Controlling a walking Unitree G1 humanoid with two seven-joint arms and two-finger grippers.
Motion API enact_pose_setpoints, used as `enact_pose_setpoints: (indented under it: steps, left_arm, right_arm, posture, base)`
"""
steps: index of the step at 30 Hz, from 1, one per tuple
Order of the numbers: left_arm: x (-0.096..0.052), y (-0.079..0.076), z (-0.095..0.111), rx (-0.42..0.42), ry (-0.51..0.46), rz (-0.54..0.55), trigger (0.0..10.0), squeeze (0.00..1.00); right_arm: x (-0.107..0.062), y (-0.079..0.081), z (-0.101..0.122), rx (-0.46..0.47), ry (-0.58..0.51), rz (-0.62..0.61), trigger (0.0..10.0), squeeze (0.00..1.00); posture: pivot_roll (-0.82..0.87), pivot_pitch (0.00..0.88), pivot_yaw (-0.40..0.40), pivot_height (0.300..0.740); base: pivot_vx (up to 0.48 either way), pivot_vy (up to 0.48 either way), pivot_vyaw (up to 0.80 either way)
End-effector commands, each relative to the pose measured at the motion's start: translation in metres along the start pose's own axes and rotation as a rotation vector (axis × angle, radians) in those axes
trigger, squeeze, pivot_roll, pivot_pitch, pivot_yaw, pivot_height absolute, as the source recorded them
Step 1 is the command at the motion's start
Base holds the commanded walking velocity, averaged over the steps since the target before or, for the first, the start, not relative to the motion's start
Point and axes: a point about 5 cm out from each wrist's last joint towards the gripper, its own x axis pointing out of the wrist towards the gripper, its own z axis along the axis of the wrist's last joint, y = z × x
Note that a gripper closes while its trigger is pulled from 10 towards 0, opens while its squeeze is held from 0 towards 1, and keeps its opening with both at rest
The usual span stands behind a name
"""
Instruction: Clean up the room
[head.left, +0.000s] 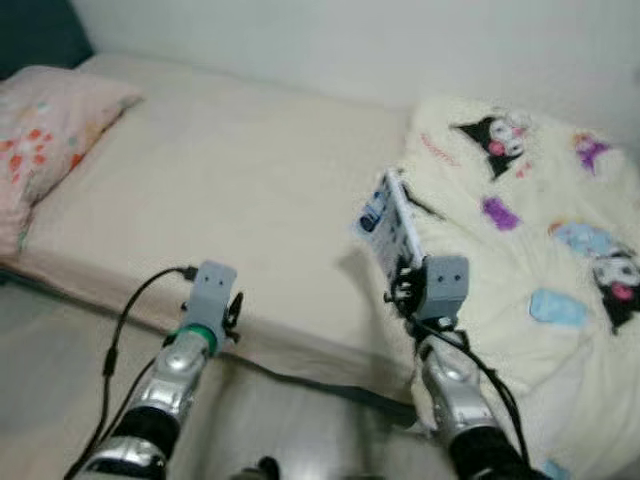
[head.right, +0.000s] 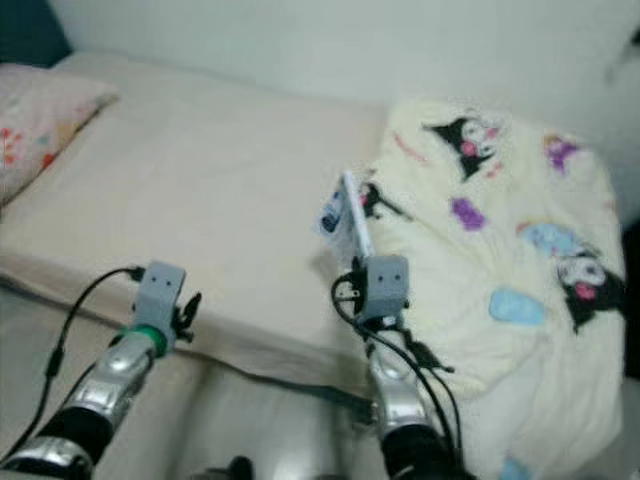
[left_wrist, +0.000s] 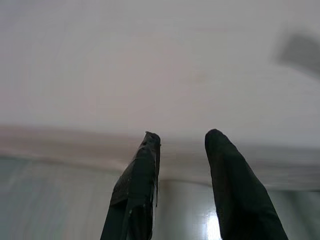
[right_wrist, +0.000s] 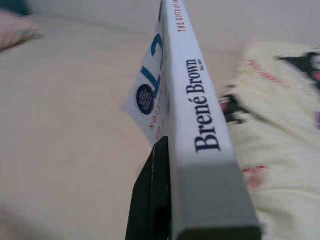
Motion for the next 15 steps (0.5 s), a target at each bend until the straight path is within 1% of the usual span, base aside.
enact_pose_setpoints:
  steps: [1, 6, 15]
  left_arm:
    - [-0.0034, -0.0042, -0.0108, -0.001, 0.035, -0.010, 10.0, 0.00]
    - [-0.0035, -0.0041, -0.0115, 0.003, 0.038, -0.009, 10.0, 0.00]
    - [-0.0037, -0.0036, -0.0114, 0.013, 0.034, -0.009, 10.0, 0.00]
  right_arm:
    - [-0.0033, 0.0012, -0.0034, -0.009, 0.011, 0.009, 10.0, 0.00]
    - [-0.0038, 0.0014, -0.0039, -0.005, 0.014, 0.019, 10.0, 0.00]
    - [-0.0013, 0.0067, -0.0006, 0.006, -0.003, 0.046, 10.0, 0.00]
  posture:
    - [-0.07, 0.066, 0.074, 0.740]
    - [-0.07, 0.066, 0.073, 0.740]
    - [-0.07, 0.059, 0.075, 0.740]
  base:
    - [0.000, 0.000, 0.73]
    - [0.000, 0.000, 0.73]
    - [0.000, 0.000, 0.72]
